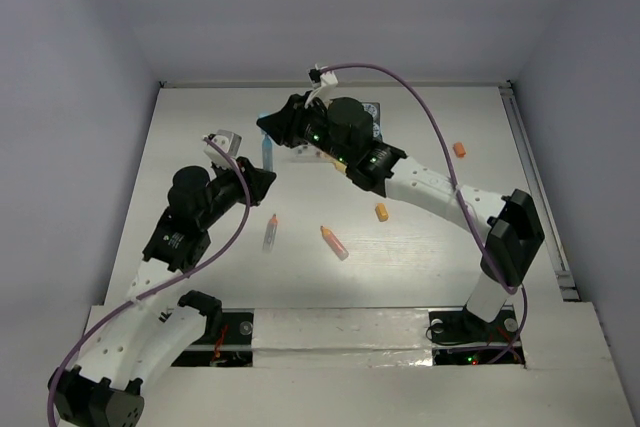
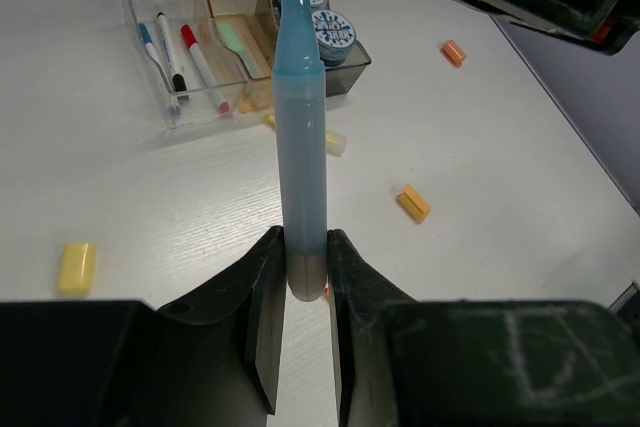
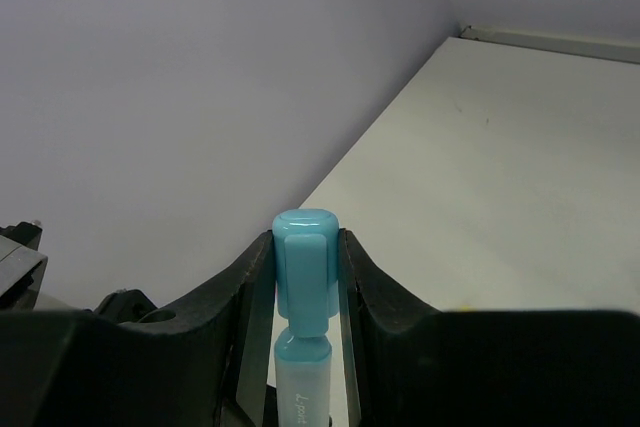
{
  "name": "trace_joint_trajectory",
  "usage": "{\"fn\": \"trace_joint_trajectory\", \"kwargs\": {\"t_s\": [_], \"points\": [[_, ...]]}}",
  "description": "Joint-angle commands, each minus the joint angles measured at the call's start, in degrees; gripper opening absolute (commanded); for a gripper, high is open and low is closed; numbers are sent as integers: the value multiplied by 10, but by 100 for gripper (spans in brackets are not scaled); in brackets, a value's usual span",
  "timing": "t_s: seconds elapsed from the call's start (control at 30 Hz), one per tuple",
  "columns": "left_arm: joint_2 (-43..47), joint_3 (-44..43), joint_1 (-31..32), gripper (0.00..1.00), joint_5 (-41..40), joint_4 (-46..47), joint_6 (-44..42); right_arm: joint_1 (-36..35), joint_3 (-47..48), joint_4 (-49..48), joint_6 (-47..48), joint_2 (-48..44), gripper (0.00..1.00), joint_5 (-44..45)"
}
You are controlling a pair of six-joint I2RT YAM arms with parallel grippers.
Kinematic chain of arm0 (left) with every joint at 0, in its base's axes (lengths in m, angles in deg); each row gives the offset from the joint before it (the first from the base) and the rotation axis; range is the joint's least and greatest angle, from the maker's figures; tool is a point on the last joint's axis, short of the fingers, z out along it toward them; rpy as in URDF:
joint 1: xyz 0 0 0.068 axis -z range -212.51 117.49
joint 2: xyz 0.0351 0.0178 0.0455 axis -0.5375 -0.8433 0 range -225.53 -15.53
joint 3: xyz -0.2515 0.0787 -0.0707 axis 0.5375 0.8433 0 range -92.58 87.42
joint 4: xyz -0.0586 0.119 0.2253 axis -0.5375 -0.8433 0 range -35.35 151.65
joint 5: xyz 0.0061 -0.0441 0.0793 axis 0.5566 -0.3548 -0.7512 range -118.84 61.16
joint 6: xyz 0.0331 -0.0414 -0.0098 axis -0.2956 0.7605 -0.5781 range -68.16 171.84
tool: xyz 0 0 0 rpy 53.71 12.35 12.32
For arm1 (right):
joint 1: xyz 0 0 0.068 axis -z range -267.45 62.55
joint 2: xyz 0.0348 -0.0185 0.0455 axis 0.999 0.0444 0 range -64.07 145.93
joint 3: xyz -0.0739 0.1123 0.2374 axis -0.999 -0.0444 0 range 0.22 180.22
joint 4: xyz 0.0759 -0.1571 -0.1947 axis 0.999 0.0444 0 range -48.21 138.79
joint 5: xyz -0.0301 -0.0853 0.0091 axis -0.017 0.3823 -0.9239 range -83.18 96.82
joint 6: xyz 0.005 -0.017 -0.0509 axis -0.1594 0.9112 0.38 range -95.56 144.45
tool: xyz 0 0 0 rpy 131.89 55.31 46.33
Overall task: Sort the stationery into containers
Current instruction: Close the pen cap on the pen.
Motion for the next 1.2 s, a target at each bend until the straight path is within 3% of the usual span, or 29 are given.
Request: {"fn": "trace_joint_trajectory", "kwargs": {"t_s": [0.0, 0.5, 0.73, 1.17], "points": [[17, -19, -7, 0, -16, 29, -1, -14, 11, -16, 15, -7, 0, 25], [35, -14, -17, 0, -35, 33, 5, -49, -51, -78, 6, -21, 0, 67], [34, -15, -17, 0, -35, 34, 7, -61, -83, -97, -11, -16, 0, 46], [33, -15, -23, 0, -38, 35, 9, -94, -176, -58, -40, -39, 0, 37]]}}
